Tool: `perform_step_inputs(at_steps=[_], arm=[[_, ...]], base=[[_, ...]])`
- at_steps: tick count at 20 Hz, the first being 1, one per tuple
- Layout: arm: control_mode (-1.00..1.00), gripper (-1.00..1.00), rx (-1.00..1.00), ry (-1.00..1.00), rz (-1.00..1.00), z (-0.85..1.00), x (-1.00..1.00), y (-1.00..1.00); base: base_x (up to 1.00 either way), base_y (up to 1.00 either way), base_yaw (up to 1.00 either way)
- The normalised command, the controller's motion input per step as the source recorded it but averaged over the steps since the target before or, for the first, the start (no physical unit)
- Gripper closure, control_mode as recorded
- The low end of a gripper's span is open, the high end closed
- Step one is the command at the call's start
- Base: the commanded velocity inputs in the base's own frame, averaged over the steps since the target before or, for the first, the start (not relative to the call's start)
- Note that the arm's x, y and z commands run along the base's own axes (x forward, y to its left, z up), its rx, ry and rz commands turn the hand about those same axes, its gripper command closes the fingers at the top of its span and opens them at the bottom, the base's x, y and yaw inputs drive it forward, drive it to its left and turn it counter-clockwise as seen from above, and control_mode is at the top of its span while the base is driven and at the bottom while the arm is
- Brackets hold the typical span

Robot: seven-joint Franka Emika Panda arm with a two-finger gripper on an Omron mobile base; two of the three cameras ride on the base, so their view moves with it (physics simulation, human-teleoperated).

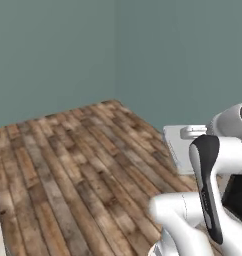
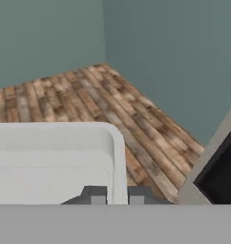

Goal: Retrieve the tupperware and aluminum foil from the cabinet and place them on the dining counter near the plate with squash and garlic to prepare for storing leftovers.

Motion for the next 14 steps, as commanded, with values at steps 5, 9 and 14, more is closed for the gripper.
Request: perform_step_inputs(at_steps=[5,9,14], arm=[[1.00,1.00,0.00,0.00,0.00,0.00,0.00,0.00],[1.00,1.00,0.00,0.00,0.00,0.00,0.00,0.00],[1.00,1.00,0.00,0.00,0.00,0.00,0.00,0.00]], base=[[1.00,0.03,0.45],[0.98,0.00,0.68],[0.90,0.00,0.75]])
